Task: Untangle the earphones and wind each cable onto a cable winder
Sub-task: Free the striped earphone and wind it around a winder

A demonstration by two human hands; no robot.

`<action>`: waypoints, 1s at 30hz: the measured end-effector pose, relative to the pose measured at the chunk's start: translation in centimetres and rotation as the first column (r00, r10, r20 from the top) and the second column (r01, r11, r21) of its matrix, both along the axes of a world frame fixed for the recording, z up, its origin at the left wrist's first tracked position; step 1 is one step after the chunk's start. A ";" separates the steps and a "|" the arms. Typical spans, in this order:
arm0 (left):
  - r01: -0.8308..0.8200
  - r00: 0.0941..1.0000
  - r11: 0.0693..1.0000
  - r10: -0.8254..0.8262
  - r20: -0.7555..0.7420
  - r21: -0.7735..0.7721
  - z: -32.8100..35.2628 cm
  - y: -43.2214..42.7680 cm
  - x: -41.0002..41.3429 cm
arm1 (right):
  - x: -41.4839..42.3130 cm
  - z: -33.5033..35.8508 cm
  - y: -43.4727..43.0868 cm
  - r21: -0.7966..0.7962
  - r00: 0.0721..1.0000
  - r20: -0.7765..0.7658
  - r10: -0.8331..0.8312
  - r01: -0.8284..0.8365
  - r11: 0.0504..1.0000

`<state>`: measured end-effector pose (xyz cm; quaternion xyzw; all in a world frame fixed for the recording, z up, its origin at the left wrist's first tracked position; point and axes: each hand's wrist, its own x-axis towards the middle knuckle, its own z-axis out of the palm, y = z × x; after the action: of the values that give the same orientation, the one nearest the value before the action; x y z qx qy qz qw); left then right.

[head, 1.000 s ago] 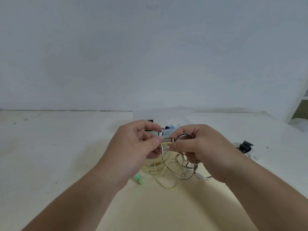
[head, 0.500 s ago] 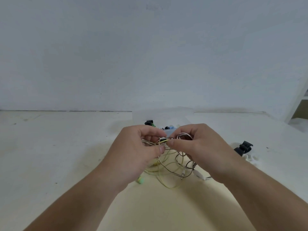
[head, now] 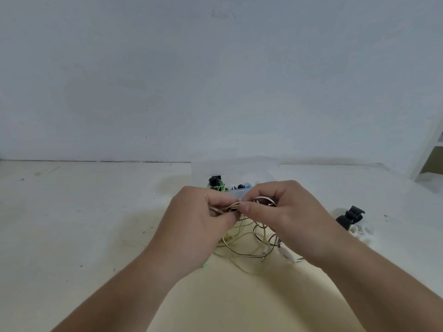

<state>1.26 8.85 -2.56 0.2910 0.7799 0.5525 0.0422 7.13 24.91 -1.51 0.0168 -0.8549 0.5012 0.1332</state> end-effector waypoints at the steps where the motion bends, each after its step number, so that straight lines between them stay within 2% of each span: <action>1: 0.000 1.000 1.000 0.000 -0.022 -0.018 -0.1 0.0 0.0 | 0.0 0.0 0.0 0.006 1.000 -0.006 0.007 -0.007 1.000; 6: -0.071 0.997 0.997 0.071 -0.005 0.003 0.0 0.1 0.0 | 0.0 0.1 0.1 -0.001 0.997 0.008 -0.076 0.076 0.997; 9: -0.113 0.994 0.992 0.113 0.005 0.058 0.0 0.1 -0.1 | -0.2 0.0 0.2 0.005 0.991 0.065 -0.120 0.120 0.993; 12: -0.082 0.997 0.991 0.082 0.009 0.103 0.0 0.2 -0.3 | -0.3 -0.3 0.4 0.002 0.982 0.148 -0.114 0.115 0.993; 16: -0.036 0.999 0.990 0.033 0.026 0.134 0.1 0.1 -0.4 | -0.4 -0.3 0.2 -0.195 0.973 0.230 0.009 0.037 0.980; 22: -0.047 0.999 0.994 0.048 -0.016 0.098 -0.1 0.1 -0.1 | -0.8 -0.7 0.4 -0.311 0.980 0.196 0.041 0.023 0.950; 30: -0.162 0.986 0.987 0.163 -0.034 0.021 0.3 -0.1 -0.1 | -0.9 -0.8 0.9 -0.381 0.984 0.172 0.046 0.023 0.924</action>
<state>1.18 8.73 -2.25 0.2364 0.7968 0.5558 -0.0193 6.19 25.80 -2.33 -0.0492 -0.7494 0.6580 0.0540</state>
